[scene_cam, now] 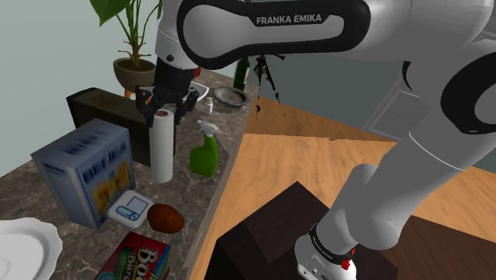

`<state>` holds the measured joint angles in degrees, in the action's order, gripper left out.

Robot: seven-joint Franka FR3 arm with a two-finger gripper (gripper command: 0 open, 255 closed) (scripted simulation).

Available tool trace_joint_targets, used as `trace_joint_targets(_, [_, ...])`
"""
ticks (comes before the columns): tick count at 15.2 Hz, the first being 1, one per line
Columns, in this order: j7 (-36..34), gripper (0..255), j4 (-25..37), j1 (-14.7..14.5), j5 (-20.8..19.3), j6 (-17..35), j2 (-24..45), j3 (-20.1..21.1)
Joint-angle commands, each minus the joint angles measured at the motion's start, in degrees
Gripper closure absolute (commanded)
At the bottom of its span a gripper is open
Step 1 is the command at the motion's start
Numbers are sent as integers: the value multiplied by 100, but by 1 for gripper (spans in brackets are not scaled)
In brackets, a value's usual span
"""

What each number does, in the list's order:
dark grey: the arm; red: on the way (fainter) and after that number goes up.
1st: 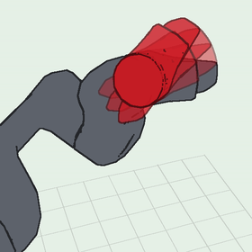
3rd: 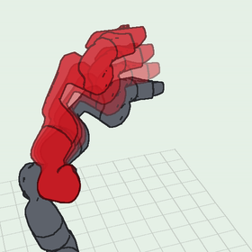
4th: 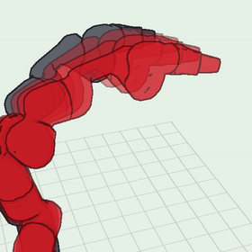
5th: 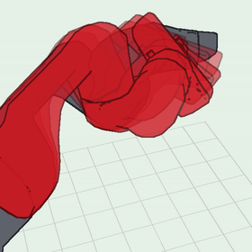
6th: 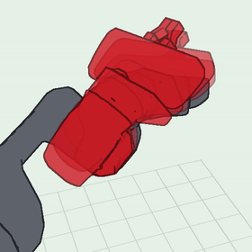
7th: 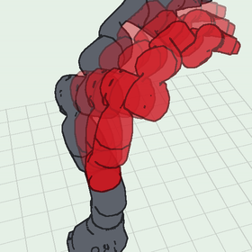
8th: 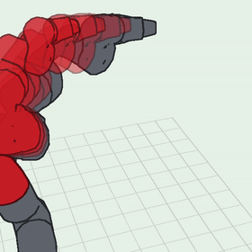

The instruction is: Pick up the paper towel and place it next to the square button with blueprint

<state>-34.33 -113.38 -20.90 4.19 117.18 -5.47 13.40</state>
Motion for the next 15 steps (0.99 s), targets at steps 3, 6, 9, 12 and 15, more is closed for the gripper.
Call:
trace_joint_targets(3, [11, 255, -296, -5, 5, 319, 21, 7])
trace_joint_targets(6, [13, 255, -475, -9, 0, 548, 72, 14])
trace_joint_targets(9, [14, 255, -642, -12, -7, 776, 134, 21])
trace_joint_targets(12, [12, 255, -798, -15, -18, 1004, 207, 27])
trace_joint_targets(15, [8, 255, -944, -18, -33, 1232, 292, 34])
